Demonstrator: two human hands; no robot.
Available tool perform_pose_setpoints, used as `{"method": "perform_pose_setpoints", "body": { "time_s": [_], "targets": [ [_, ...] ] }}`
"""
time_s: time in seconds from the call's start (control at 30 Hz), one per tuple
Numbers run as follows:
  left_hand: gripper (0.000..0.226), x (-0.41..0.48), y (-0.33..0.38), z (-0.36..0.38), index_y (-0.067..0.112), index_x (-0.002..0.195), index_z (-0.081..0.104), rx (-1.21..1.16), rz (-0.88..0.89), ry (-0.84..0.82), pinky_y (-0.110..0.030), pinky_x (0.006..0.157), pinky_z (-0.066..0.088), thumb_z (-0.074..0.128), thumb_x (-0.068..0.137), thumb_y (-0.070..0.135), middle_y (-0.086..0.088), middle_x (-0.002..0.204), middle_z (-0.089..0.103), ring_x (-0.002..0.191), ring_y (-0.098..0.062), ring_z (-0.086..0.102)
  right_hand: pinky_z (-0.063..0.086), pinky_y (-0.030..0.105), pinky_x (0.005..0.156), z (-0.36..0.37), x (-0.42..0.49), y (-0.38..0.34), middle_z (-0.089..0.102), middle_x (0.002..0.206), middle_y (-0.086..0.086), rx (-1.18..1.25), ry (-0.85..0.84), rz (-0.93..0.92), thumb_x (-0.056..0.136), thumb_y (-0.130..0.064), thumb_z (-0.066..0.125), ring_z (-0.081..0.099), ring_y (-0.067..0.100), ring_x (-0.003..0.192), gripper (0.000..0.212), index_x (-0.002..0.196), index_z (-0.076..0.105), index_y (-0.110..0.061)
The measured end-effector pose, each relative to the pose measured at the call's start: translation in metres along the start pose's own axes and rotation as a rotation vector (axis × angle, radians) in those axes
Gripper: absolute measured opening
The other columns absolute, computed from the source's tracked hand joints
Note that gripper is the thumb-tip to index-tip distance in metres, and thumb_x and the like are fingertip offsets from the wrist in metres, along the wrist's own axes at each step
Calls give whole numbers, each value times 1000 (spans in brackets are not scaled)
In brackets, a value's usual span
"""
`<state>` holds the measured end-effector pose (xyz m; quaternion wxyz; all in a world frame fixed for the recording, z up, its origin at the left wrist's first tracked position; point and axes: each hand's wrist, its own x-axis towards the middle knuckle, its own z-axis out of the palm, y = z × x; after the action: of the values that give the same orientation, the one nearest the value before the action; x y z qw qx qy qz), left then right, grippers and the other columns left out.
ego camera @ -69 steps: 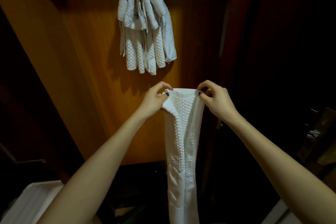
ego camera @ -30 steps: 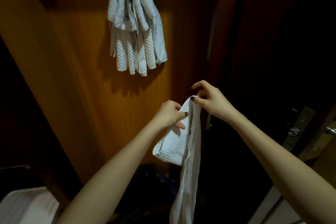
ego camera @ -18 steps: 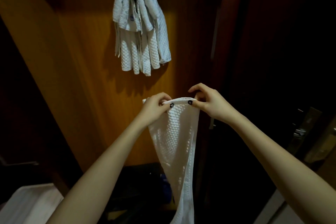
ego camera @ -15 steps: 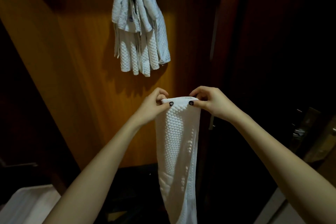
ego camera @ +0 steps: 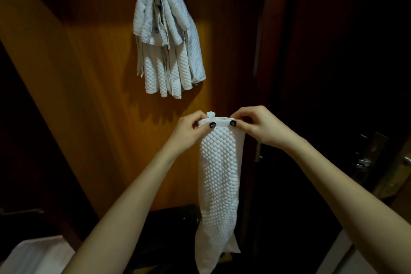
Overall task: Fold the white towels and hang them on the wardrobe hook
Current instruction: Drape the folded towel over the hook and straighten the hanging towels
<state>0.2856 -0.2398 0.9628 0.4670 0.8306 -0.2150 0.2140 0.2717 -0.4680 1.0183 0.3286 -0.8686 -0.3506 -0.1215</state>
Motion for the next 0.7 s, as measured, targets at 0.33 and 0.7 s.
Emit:
{"method": "perform_pose_setpoints", "body": {
  "time_s": [0.33, 0.7],
  "targets": [
    [16, -8, -19, -1, 26, 84, 61, -220, -182, -268, -27, 45, 49, 75, 77, 28, 3, 70, 64, 50, -18, 61, 42, 5, 71, -7, -8, 12, 63, 91, -7, -204, 2, -23, 95, -11, 56, 58, 3, 84, 13, 97, 68, -11],
    [30, -10, 3, 21, 37, 99, 63, -140, -50, -222, -22, 59, 48, 70, 85, 12, 11, 110, 58, 62, -3, 59, 38, -4, 69, -15, -10, 21, 60, 98, -8, -295, -40, 29, 96, -11, 54, 49, -7, 78, 20, 109, 68, -9]
  ]
}}
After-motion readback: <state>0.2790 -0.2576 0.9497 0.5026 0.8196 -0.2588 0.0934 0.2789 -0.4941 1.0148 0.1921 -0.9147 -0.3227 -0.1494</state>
